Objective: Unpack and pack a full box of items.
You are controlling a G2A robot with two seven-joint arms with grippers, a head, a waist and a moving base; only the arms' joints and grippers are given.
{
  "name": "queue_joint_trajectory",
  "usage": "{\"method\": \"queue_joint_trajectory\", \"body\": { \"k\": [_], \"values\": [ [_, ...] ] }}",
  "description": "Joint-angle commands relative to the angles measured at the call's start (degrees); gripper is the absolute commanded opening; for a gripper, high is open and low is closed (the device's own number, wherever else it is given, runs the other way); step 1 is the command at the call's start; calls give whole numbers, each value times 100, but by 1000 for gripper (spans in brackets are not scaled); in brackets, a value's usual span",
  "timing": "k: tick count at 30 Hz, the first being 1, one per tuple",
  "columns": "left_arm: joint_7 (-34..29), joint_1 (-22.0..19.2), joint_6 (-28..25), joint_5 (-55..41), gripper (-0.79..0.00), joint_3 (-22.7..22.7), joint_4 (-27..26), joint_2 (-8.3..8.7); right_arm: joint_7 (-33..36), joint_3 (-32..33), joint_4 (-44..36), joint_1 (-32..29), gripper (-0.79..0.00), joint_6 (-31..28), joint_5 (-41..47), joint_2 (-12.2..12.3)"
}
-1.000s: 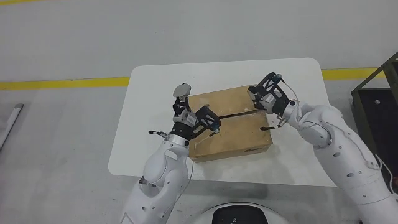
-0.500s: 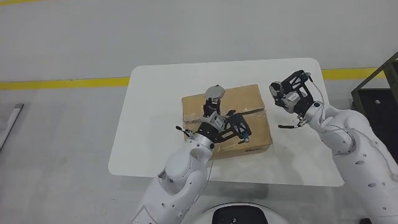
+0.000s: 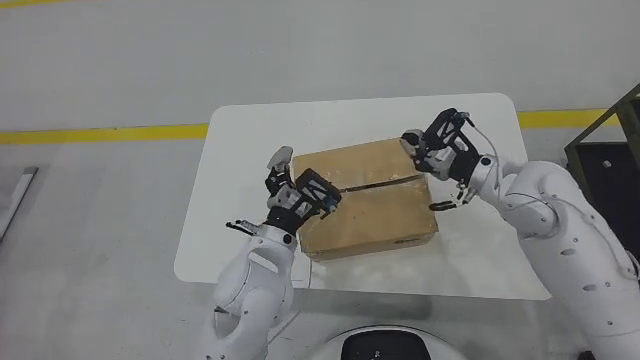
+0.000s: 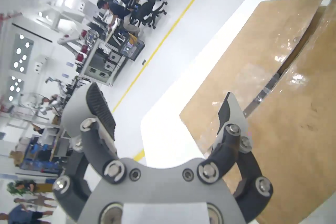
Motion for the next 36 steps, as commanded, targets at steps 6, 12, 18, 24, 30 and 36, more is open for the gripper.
{"method": "queue_joint_trajectory", "body": {
  "k": [6,12,18,24,30,36],
  "values": [
    [-217,511,-296,-921,0,-743,-251,45,363,-573,80,390,-428,-442,-179,-29],
    [-162,664,-245,-1114,0,-933,-283,53,447,-1131,213,800,-570,-388,-255,-118],
    [-124,707,-263,-1157,0,-986,-280,58,564,-1921,697,1422,-785,-230,-538,-293],
    [-96,759,-312,-1249,0,-992,-263,61,788,-2310,1337,1736,-785,-242,-416,-407],
    [-61,746,-388,-1325,0,-1030,-220,67,1171,-2174,1518,1673,-785,-241,-144,-369],
    [-15,683,-523,-1382,0,-1016,-153,74,1539,-1721,1210,1350,-785,-100,-2,-227]
  ]
}}
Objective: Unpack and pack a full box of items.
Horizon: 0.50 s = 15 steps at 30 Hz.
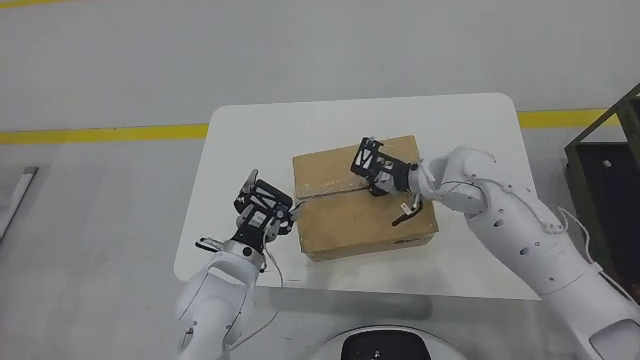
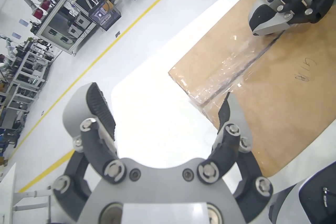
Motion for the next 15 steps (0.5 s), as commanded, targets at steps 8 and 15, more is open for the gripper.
{"method": "queue_joint_trajectory", "body": {
  "k": [8,15],
  "values": [
    [46,-76,-137,-35,0,23,50,11,399,1089,-919,-803,-785,361,144,285],
    [68,-45,-157,-44,0,-18,11,24,286,1511,-1662,-1042,-785,419,364,379]
  ]
}}
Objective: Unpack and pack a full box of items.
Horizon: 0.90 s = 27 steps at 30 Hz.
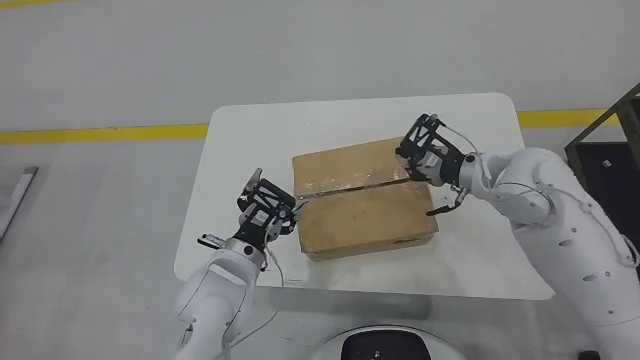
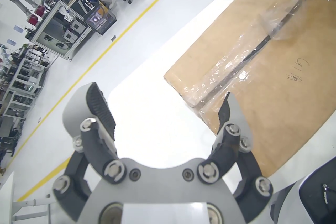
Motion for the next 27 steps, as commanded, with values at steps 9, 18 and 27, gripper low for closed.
{"method": "queue_joint_trajectory", "body": {
  "k": [9,18,27],
  "values": [
    [28,101,58,-20,0,-73,-70,15,-537,-1415,628,1087,-785,-266,55,-268],
    [13,180,81,-52,0,-76,-89,23,-470,-1840,1713,1372,-785,-302,19,-364],
    [-22,85,-9,-64,0,25,-35,26,42,-890,1240,601,-785,-457,90,-46]
  ]
}}
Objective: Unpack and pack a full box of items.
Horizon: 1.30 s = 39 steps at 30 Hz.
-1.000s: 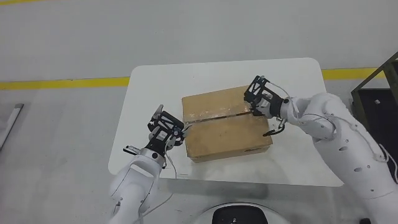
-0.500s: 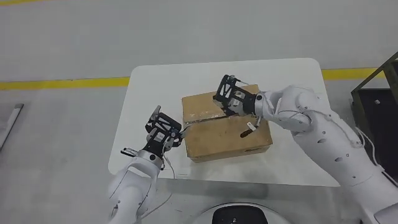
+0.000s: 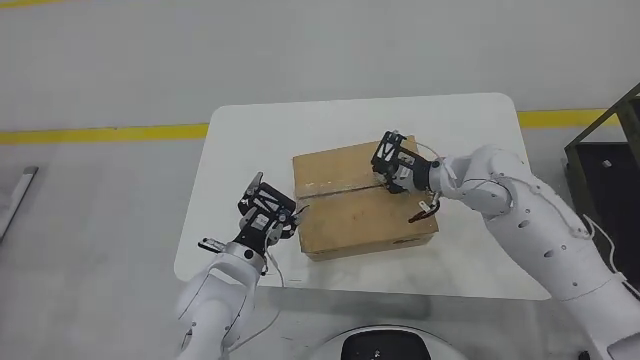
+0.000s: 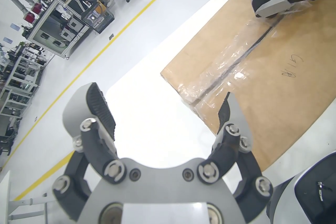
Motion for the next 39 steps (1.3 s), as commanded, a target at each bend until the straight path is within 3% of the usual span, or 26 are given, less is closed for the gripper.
{"method": "queue_joint_trajectory", "body": {
  "k": [1,12,18,25,34,39],
  "values": [
    [-14,-24,-22,8,0,17,6,1,99,214,-133,-172,-785,-20,11,64],
    [-83,-10,-52,-19,0,1,-39,14,141,1208,-846,-765,-785,73,193,312],
    [-155,265,162,-179,0,-270,-154,27,-45,1144,-1468,-761,-785,-29,459,326],
    [-230,732,388,-548,0,-733,-187,43,-669,-22,-1235,-115,-785,-188,322,129],
    [-264,1144,891,-762,0,-1211,-308,42,-1979,-1865,262,991,-785,19,-204,-444],
    [-268,1168,908,-758,0,-1236,-320,43,-2488,-2573,1159,1461,-785,26,-351,-797]
  ]
}}
